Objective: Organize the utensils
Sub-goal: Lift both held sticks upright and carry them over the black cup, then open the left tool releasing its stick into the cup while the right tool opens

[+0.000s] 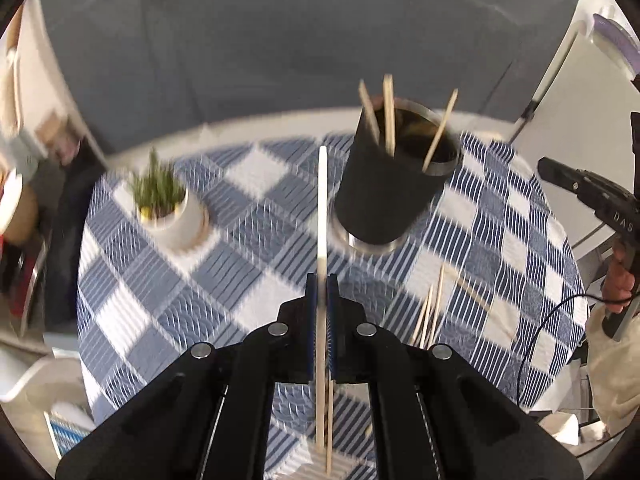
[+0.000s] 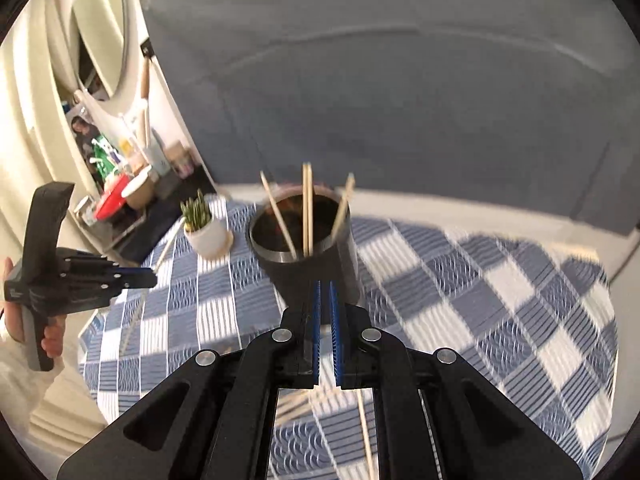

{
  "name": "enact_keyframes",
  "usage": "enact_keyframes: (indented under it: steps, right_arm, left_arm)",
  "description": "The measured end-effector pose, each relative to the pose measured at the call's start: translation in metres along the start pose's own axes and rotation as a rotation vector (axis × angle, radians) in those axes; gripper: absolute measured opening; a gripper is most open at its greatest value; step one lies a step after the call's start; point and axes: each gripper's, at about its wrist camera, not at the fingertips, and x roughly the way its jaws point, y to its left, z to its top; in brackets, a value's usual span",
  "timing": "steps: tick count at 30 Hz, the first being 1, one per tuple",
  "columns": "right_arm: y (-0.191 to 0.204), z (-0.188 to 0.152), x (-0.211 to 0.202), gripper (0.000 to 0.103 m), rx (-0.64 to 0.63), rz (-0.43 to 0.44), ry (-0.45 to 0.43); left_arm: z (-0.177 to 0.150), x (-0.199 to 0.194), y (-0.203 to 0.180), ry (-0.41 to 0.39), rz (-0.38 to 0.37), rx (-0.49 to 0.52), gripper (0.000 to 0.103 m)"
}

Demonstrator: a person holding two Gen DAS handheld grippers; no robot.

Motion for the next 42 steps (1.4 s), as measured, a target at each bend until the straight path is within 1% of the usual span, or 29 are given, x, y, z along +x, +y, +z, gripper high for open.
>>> enact_keyframes:
  steps: [2, 3, 4, 6, 7, 8, 9, 10, 11, 14, 16, 19, 20, 21, 22, 23, 26, 27, 29, 31, 32, 33, 35, 37, 38, 40, 42]
  right_arm:
    - [0.001, 0.008, 0.004, 0.007, -0.017, 0.021, 0.003]
    - [-0.001, 0.01, 0.008, 0.007, -0.02, 0.021, 0.01]
    - [-0.004, 0.01, 0.014, 0.007, -0.012, 0.017, 0.027]
    - [-0.015, 0.003, 0.029, 0.008, 0.022, 0.014, 0.079]
    - [-0.019, -0.005, 0.036, 0.009, 0.036, 0.005, 0.107]
    - [-0.024, -0.014, 0.046, 0.011, 0.048, -0.002, 0.152]
    - [-0.03, -0.027, 0.06, 0.013, 0.056, -0.012, 0.216]
    - [-0.034, -0.039, 0.071, 0.021, 0.061, -0.028, 0.259]
    - [-0.036, -0.048, 0.079, 0.028, 0.064, -0.038, 0.29]
    - [-0.04, -0.085, 0.105, 0.029, 0.06, -0.06, 0.41]
    - [-0.041, -0.107, 0.115, 0.029, 0.046, -0.067, 0.473]
    - [-0.032, -0.134, 0.123, 0.029, -0.012, -0.12, 0.53]
    - [-0.03, -0.139, 0.124, 0.027, -0.031, -0.136, 0.537]
    - [-0.026, -0.142, 0.121, 0.028, -0.065, -0.157, 0.52]
    - [-0.023, -0.144, 0.12, 0.023, -0.083, -0.171, 0.515]
    - [-0.022, -0.145, 0.118, 0.004, -0.081, -0.17, 0.511]
    - [-0.023, -0.146, 0.115, 0.005, -0.066, -0.187, 0.501]
    - [-0.023, -0.144, 0.112, 0.005, -0.051, -0.17, 0.497]
    - [-0.022, -0.131, 0.097, 0.005, -0.014, -0.13, 0.438]
    - [-0.021, -0.112, 0.082, 0.005, 0.016, -0.096, 0.37]
    - [-0.021, -0.094, 0.069, 0.005, 0.034, -0.076, 0.306]
    - [-0.021, -0.083, 0.061, 0.005, 0.042, -0.065, 0.27]
    - [-0.019, -0.051, 0.041, 0.005, 0.052, -0.03, 0.161]
    - [-0.016, -0.022, 0.032, 0.005, 0.043, -0.011, 0.086]
    - [-0.014, 0.0, 0.029, 0.005, 0.029, 0.002, 0.035]
    - [-0.008, 0.026, 0.018, 0.005, 0.01, 0.038, -0.052]
    - [-0.003, 0.05, 0.018, 0.005, -0.014, 0.069, -0.111]
  left_arm:
    - [0.017, -0.004, -0.004, -0.031, -0.012, 0.007, 0.005]
    - [0.028, -0.004, -0.008, -0.046, -0.016, 0.028, 0.005]
    - [0.033, -0.005, -0.011, -0.058, -0.017, 0.037, 0.005]
    - [0.047, -0.005, -0.015, -0.085, -0.043, 0.048, 0.005]
    - [0.054, -0.005, -0.017, -0.1, -0.049, 0.053, 0.005]
    - [0.059, -0.004, -0.017, -0.111, -0.054, 0.052, 0.005]
    - [0.065, -0.004, -0.017, -0.126, -0.073, 0.043, 0.005]
    - [0.071, -0.003, -0.018, -0.136, -0.085, 0.04, 0.005]
    - [0.076, -0.002, -0.019, -0.152, -0.082, 0.043, 0.005]
    - [0.087, -0.002, -0.015, -0.179, -0.111, 0.029, 0.005]
    - [0.094, -0.005, -0.015, -0.207, -0.104, 0.032, 0.005]
    - [0.102, -0.007, -0.016, -0.232, -0.094, 0.037, 0.005]
    - [0.103, -0.007, -0.016, -0.236, -0.089, 0.038, 0.005]
    - [0.106, -0.007, -0.016, -0.239, -0.086, 0.036, 0.005]
    - [0.108, -0.007, -0.018, -0.245, -0.078, 0.039, 0.005]
    - [0.109, -0.008, -0.018, -0.251, -0.073, 0.045, 0.005]
    - [0.112, -0.009, -0.024, -0.269, -0.058, 0.061, 0.005]
    - [0.113, -0.008, -0.025, -0.272, -0.057, 0.064, 0.005]
    - [0.114, -0.005, -0.025, -0.272, -0.064, 0.058, 0.005]
    - [0.114, -0.003, -0.025, -0.28, -0.066, 0.051, 0.005]
    - [0.115, -0.002, -0.024, -0.288, -0.068, 0.045, 0.005]
    - [0.115, -0.001, -0.024, -0.289, -0.079, 0.042, 0.005]
    - [0.116, -0.002, -0.021, -0.307, -0.111, 0.021, 0.005]
    - [0.116, -0.002, -0.019, -0.322, -0.138, 0.012, 0.005]
    - [0.117, -0.003, -0.018, -0.341, -0.148, 0.005, 0.005]
    - [0.119, -0.004, -0.018, -0.367, -0.17, 0.007, 0.005]
    - [0.122, -0.003, -0.016, -0.393, -0.188, 0.001, 0.005]
